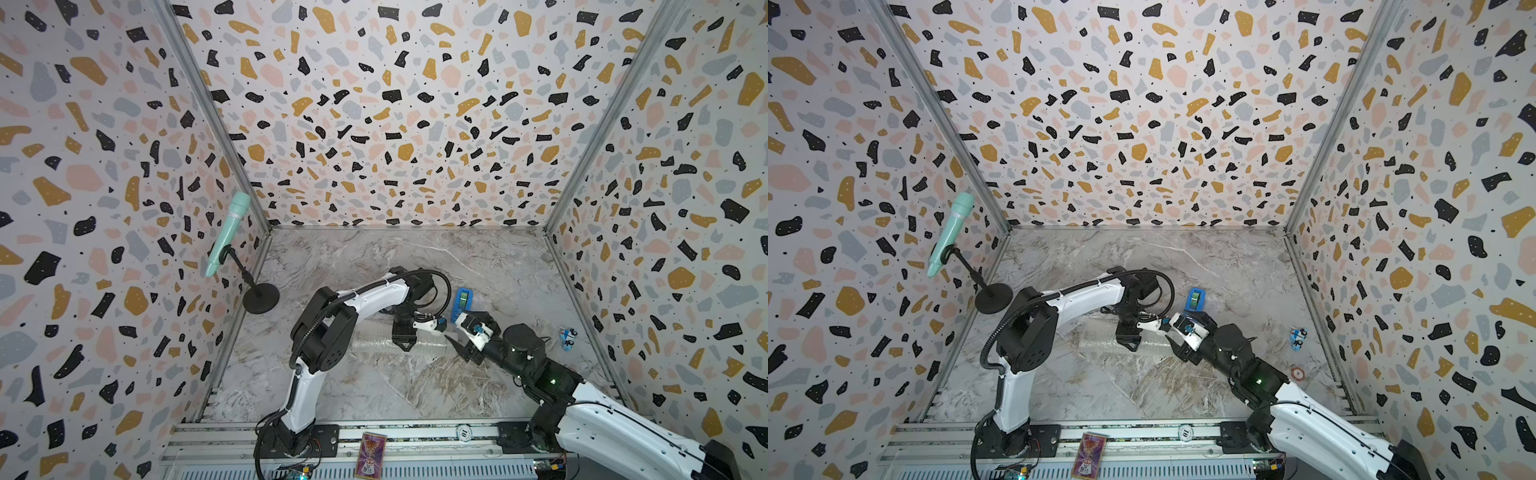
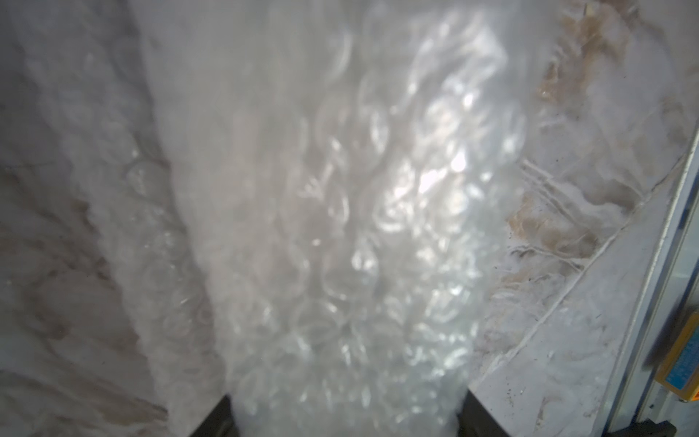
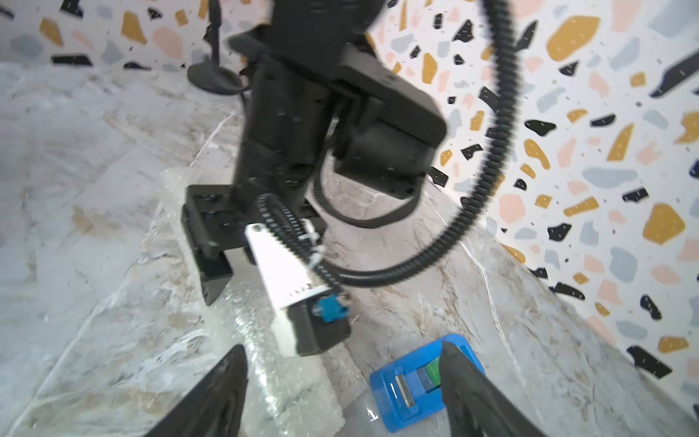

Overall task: Wrap wine bottles in bubble wrap
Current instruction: Wrap the wine bottle in bubble wrap.

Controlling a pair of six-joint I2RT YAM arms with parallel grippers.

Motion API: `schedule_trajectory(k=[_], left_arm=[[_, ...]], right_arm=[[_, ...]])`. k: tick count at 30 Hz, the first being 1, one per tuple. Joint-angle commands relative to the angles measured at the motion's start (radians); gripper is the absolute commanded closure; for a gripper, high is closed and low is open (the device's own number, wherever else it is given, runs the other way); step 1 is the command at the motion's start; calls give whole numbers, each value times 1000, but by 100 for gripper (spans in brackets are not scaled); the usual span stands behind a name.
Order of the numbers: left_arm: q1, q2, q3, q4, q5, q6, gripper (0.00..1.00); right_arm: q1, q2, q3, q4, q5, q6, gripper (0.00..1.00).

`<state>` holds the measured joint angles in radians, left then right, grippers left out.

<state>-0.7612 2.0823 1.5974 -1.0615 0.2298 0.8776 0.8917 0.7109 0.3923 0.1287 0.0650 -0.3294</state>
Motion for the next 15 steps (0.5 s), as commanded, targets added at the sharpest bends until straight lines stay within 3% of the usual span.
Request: schedule_trajectory(k=[1,4,5,10,15], left_arm=[[11,60,10,-34,10,-29,31],[11,65,14,-20,12,-32,20],[11,63,9,-13,13,-32,0],[14,38,-10,25,-2,-32,1],[14,-23,-49,70,-5,-29,0]], right_arm=[[150,35,-7,4,204,-180,20],[236,114,-7,26,224,-263,19],[237,143,3,26,218,-262,19],[226,212,17,100,191,-225,20],[143,142,21,109,134,-134,21]])
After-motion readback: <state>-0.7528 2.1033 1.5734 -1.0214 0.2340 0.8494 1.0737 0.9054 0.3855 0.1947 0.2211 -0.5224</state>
